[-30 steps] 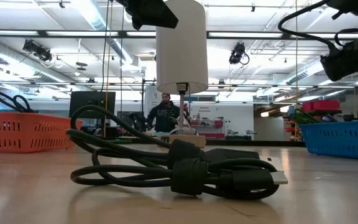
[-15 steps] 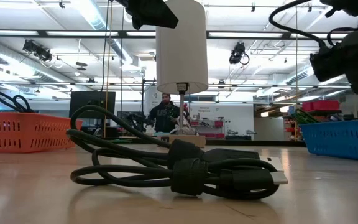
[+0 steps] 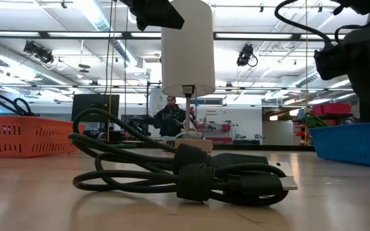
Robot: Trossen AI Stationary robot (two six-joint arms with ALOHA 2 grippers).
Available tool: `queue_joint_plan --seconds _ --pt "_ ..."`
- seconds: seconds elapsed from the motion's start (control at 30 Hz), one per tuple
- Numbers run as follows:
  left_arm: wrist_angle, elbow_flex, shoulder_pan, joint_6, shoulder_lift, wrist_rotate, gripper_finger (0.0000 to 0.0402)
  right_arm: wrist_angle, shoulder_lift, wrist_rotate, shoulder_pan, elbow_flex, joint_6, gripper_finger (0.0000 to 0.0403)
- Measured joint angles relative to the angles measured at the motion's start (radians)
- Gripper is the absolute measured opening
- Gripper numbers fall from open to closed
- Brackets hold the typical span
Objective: Pick & Place USB Port
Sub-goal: Adjust the blue bin, then put the purple charger cable into the blue bin
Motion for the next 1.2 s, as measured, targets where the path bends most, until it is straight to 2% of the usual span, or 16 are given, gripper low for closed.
queue_joint_plan --seconds 0.2,0.4,0.53,0.73,0.9,1.03,1.1,1.2 --pt "0.000 0.000 0.000 -0.007 0.000 0.000 0.0087 -0.054 -0.009 0.013 -0.003 0.000 -0.011 0.0003" --pt "0.000 0.000 0.000 -0.024 0.000 0.000 0.0087 -0.113 -0.070 0.044 -0.016 0.035 -0.026 0.0007" --pt "-0.007 0.000 0.000 -0.025 0.000 0.000 0.0087 -0.082 -0.077 -0.015 0.001 0.062 -0.042 0.0007" --pt "-0.009 0.000 0.000 -0.026 0.000 0.000 0.0087 0.186 -0.076 -0.129 0.079 0.082 -0.067 0.0003" --pt "-0.009 0.000 0.000 -0.051 0.000 0.000 0.0087 0.290 -0.032 -0.114 0.185 0.083 0.034 0.0002" --pt "-0.009 0.000 0.000 -0.051 0.000 0.000 0.0087 0.375 0.052 -0.115 0.263 0.082 0.159 0.0002" --pt "-0.009 0.000 0.000 -0.051 0.000 0.000 0.0087 0.465 0.104 -0.120 0.298 0.082 0.187 0.0002" --pt "-0.009 0.000 0.000 -0.051 0.000 0.000 0.0087 0.508 0.175 -0.113 0.340 0.082 0.242 0.0002"
